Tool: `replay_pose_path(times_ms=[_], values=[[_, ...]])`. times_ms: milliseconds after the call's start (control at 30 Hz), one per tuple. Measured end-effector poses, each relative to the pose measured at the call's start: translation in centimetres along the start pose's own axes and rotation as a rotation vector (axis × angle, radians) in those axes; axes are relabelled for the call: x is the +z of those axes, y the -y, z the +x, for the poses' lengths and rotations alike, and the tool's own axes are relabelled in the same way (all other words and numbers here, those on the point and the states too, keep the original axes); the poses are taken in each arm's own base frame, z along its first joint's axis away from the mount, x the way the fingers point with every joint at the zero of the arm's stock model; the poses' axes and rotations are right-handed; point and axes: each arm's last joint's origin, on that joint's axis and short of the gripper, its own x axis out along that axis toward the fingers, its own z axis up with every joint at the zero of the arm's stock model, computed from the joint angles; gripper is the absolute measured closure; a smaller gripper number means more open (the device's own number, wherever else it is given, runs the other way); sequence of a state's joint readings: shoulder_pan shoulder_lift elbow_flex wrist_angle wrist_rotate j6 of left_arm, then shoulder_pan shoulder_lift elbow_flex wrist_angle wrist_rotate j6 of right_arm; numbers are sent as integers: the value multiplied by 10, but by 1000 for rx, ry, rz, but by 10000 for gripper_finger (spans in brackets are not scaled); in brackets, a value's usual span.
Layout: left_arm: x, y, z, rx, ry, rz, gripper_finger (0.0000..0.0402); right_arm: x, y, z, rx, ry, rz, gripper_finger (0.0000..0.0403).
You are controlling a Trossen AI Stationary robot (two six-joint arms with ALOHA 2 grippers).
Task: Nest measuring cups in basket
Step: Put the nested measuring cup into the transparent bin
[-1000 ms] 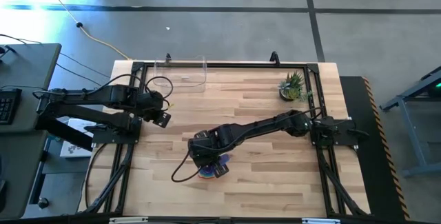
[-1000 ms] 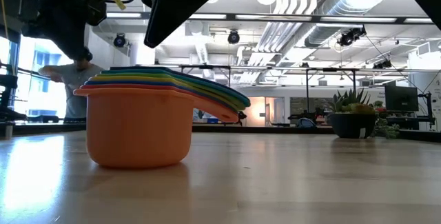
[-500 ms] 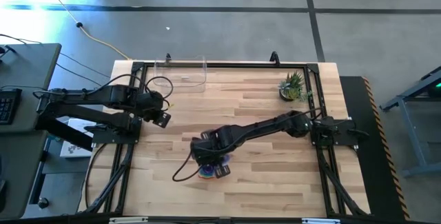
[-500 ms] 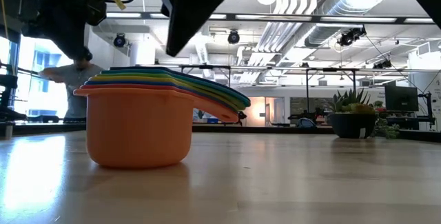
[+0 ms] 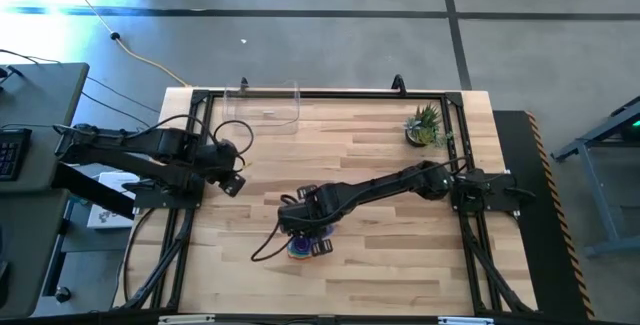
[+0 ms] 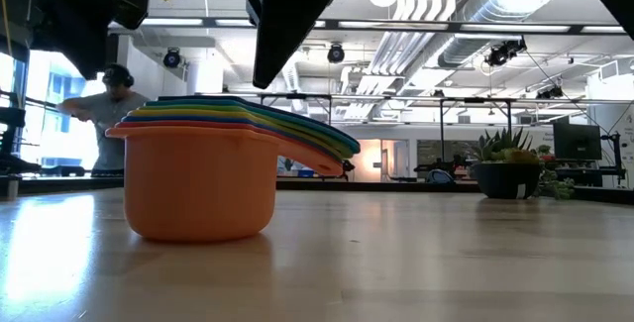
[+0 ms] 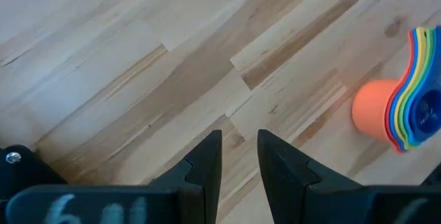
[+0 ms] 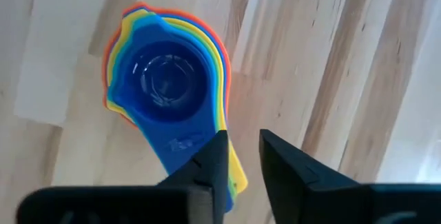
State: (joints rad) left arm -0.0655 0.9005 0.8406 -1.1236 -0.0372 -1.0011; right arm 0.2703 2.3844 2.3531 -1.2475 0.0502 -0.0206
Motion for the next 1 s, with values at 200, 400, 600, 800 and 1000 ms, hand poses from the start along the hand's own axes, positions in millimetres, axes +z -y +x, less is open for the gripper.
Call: replay_pose_path(times_ms=[200,400,600,800,1000], values=[[-3,2,0,-6,-8,34,316,-1,1,0,0,-6,106,256],[-4,3,0,-8,-9,78,316,-1,0,0,0,-10,79,174],[-4,3,0,-8,-9,85,316,-6,-2,0,50,-59,63,131],[-4,3,0,-8,-9,86,316,-6,-3,0,81,-65,50,127],[-4,3,0,-8,-9,85,316,-10,-8,9,90,-87,-15,128]])
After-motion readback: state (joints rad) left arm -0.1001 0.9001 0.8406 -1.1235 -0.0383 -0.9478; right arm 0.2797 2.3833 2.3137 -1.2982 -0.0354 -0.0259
